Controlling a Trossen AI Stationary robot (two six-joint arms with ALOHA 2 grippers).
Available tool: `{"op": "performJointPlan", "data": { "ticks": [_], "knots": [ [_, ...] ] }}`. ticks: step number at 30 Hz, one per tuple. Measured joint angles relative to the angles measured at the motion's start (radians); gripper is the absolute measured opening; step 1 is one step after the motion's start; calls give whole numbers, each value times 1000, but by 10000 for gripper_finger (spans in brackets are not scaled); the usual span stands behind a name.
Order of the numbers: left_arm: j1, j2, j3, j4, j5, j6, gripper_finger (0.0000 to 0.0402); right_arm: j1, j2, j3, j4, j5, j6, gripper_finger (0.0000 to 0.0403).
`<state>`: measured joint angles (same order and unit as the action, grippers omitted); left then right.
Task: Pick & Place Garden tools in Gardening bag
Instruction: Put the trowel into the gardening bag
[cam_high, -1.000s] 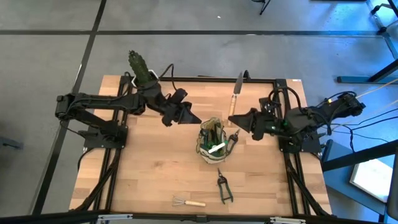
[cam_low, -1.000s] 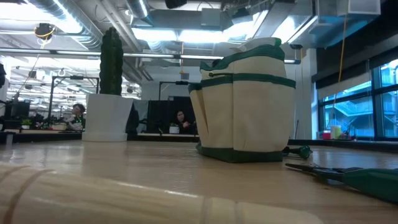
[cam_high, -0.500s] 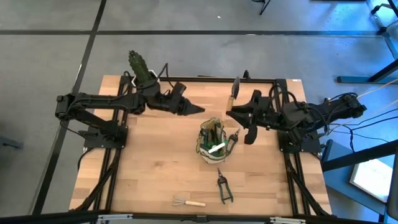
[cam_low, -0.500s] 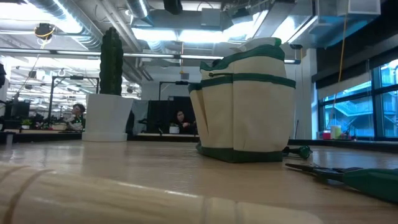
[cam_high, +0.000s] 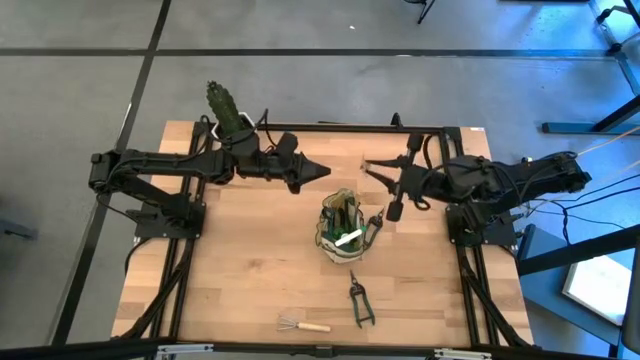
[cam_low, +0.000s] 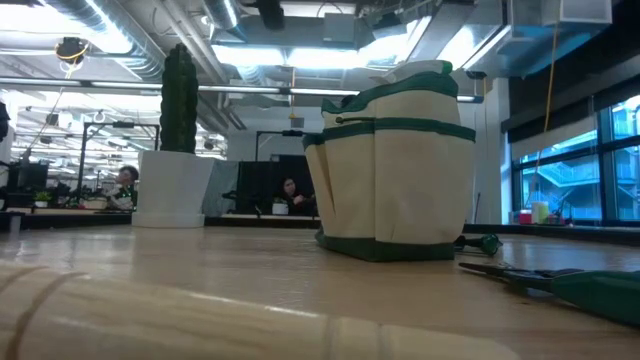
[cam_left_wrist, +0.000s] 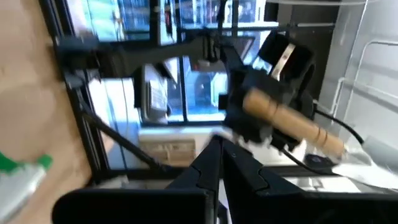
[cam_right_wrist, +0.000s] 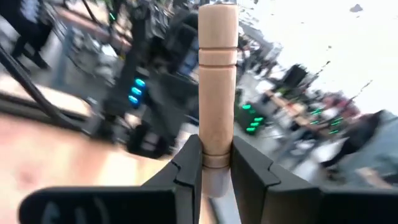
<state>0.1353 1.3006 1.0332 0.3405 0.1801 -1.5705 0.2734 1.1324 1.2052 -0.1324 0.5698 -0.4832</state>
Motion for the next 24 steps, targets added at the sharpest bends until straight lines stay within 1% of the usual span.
{"op": "performJointPlan", "data": {
  "ticks": [3,5,9,12,18,21,24],
  "knots": [
    [-6,0,0,0,96,-60,10,-12,0,0,1,28,-174,62],
    [-7,0,0,0,178,-113,11,-13,0,0,1,46,-348,62],
    [-6,0,0,-1,263,-222,16,-7,28,0,0,124,-672,62],
    [9,0,0,-1,328,-258,21,-1,60,0,1,167,-847,62],
    [103,0,0,-8,407,-230,27,50,129,0,56,213,-1014,62],
    [158,0,0,-9,521,-223,32,78,150,0,62,212,-1049,62],
    [187,0,0,-45,602,-224,54,96,165,0,68,214,-1054,62]
  ]
}}
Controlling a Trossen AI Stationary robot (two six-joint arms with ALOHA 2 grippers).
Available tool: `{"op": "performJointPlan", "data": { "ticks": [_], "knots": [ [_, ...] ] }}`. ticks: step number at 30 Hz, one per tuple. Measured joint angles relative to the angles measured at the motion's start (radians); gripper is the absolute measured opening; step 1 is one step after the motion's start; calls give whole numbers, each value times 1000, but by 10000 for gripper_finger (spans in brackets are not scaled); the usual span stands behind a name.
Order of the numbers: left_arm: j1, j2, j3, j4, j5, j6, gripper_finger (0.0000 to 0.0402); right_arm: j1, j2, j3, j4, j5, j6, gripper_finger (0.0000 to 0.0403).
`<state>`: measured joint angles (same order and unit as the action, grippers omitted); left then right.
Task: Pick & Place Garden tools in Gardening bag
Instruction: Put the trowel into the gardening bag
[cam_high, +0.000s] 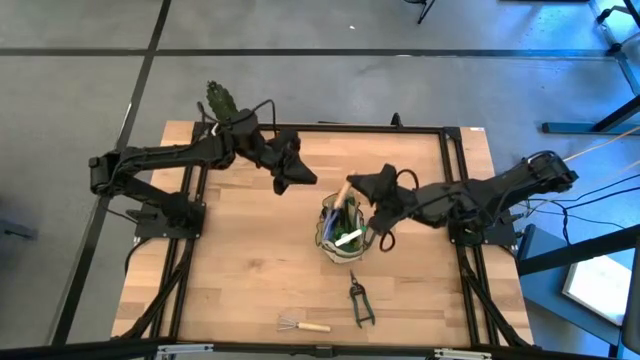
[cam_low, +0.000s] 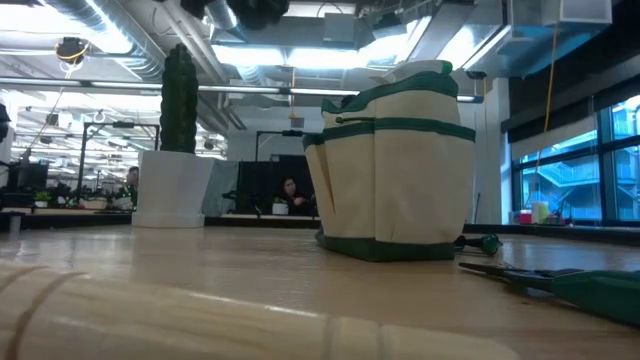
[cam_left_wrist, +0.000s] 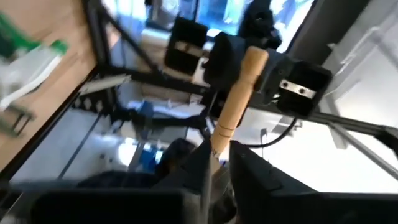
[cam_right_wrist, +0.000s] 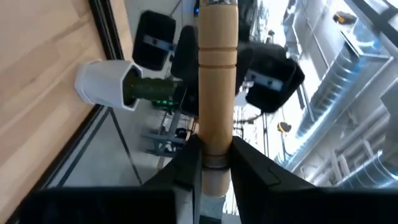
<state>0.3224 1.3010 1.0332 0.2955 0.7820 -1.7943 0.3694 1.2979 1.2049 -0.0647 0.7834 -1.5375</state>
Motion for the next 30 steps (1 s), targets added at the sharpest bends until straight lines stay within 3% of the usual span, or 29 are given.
{"op": "performJointPlan", "data": {
  "ticks": [7,14,18,30],
  "knots": [
    [-33,66,0,0,67,-2,153,3,27,0,1,-1,-4,62],
    [-71,200,35,236,61,-37,227,-2,70,0,-5,-22,8,62],
    [-90,250,80,312,90,-63,236,-2,82,0,-6,-20,9,62],
    [-104,257,98,309,118,-26,218,-3,82,0,-3,22,41,62]
  ]
}}
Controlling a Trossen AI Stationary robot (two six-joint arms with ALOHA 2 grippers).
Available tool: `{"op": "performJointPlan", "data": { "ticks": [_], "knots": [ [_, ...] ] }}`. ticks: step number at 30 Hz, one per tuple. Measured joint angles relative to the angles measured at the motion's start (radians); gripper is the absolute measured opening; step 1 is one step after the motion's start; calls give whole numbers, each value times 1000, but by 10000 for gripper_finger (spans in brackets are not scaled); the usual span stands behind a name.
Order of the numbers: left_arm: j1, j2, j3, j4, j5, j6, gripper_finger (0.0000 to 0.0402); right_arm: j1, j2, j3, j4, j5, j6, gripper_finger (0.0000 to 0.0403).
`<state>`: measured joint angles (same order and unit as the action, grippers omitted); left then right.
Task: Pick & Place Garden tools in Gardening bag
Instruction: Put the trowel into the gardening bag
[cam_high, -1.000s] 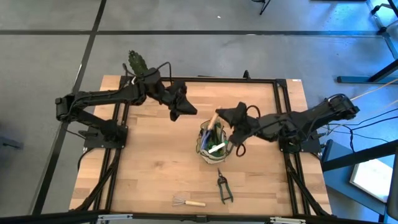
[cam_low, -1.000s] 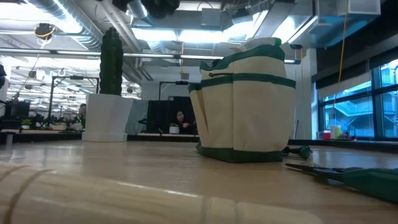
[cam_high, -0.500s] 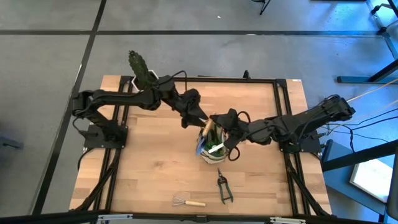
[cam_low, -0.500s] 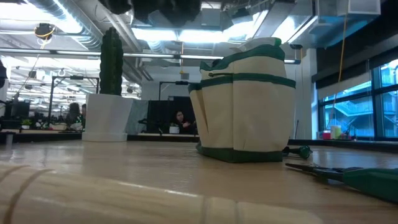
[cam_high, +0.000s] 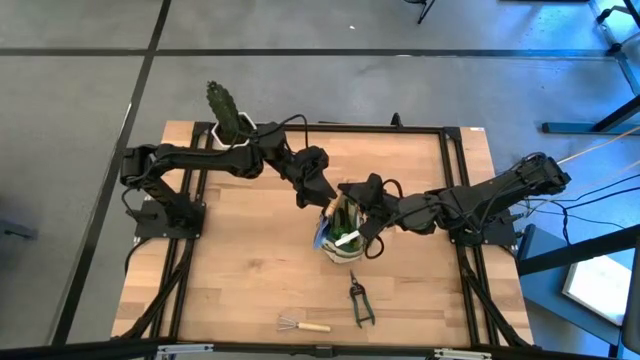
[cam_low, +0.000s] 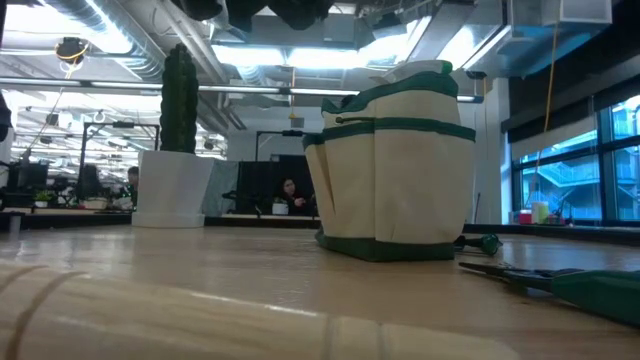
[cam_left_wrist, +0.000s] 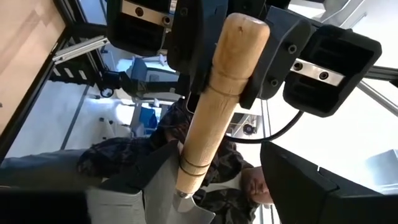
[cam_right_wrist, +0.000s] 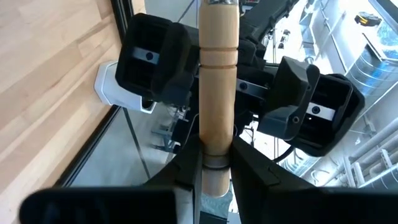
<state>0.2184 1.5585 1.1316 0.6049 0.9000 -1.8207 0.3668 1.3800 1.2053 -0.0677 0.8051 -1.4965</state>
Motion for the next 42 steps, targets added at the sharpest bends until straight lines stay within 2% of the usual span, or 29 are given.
{"op": "performJointPlan", "data": {
  "ticks": [12,23,30,33,37,42],
  "knots": [
    [-1,-1,1,-2,-24,54,159,-2,0,0,23,39,48,62],
    [-1,-1,1,-3,-44,62,133,-9,0,0,27,60,44,62],
    [-1,-1,1,-3,-49,98,74,-9,0,0,31,60,46,62],
    [4,-2,1,-3,-49,112,65,-9,0,0,37,60,76,64],
    [5,-5,4,2,-60,129,65,-9,1,-2,102,81,151,91],
    [6,-8,8,18,-131,201,65,-8,3,-5,269,189,178,166]
  ]
}}
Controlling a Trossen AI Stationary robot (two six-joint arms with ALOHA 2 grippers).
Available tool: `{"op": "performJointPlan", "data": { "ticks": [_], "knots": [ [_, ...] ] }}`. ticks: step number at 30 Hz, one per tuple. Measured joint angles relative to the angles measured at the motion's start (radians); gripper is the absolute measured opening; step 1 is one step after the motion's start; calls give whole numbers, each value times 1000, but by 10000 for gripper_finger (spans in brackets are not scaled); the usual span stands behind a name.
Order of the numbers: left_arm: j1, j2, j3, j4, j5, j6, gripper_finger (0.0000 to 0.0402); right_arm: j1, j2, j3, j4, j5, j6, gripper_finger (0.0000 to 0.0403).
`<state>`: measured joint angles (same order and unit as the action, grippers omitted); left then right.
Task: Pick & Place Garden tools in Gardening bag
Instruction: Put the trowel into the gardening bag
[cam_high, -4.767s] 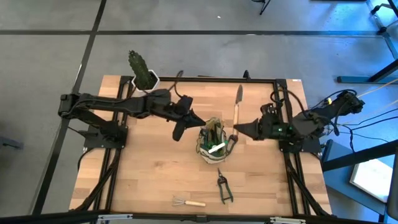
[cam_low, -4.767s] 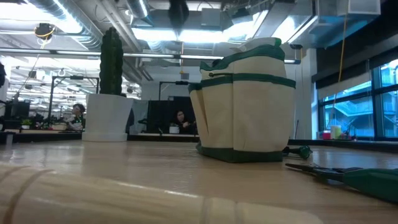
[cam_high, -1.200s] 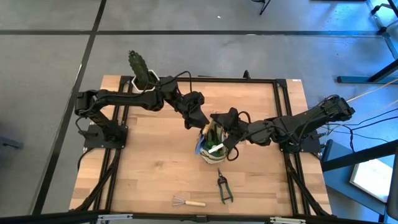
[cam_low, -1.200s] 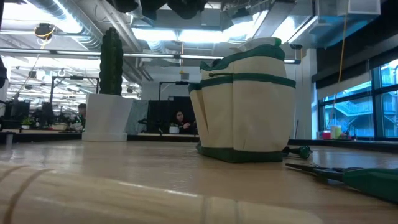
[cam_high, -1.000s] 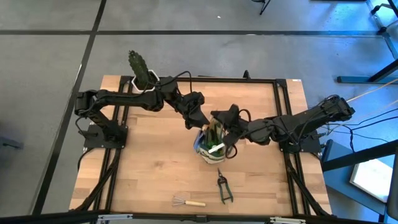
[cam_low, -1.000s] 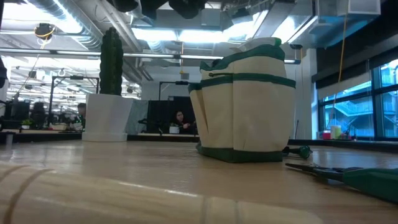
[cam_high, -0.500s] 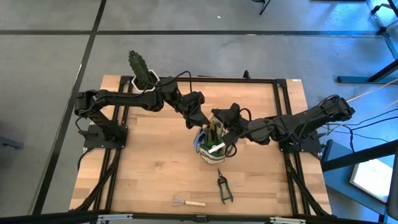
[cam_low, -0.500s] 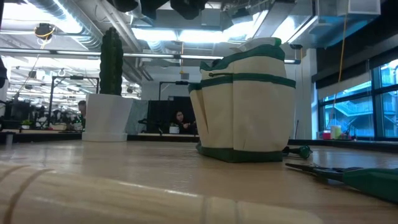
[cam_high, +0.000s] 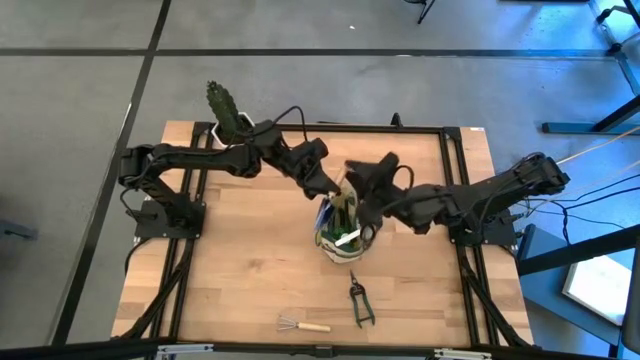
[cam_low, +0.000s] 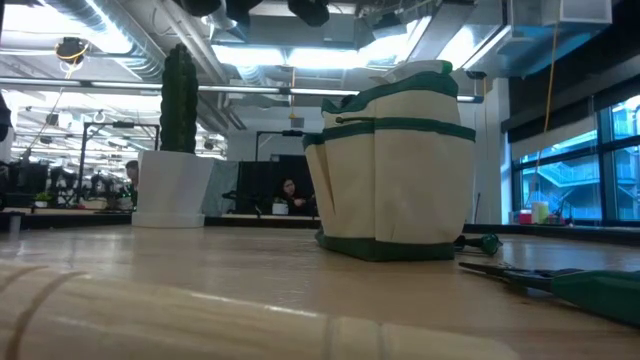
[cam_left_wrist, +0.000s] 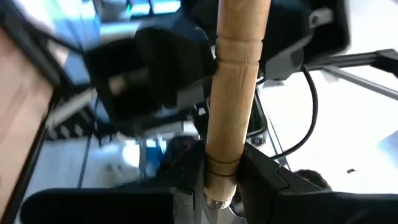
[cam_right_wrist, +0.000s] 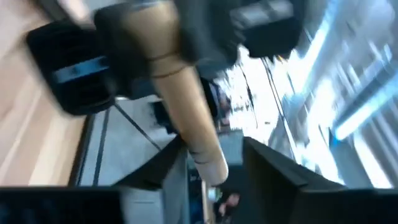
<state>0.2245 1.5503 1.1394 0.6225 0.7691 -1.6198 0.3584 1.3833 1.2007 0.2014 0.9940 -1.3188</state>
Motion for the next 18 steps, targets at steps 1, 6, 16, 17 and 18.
{"op": "performJointPlan", "data": {
  "ticks": [1,6,16,17,18],
  "knots": [
    [0,-4,0,8,-25,19,65,0,1,0,45,27,16,182],
    [1,-17,-6,-44,-119,115,65,0,0,1,154,233,117,261],
    [-80,-89,-9,-426,-453,496,65,64,-52,6,177,482,403,322],
    [-93,-96,-10,-436,-502,523,65,67,-54,6,178,498,438,323],
    [-109,-104,-9,-429,-559,553,65,68,-58,6,175,516,477,323]
  ]
}}
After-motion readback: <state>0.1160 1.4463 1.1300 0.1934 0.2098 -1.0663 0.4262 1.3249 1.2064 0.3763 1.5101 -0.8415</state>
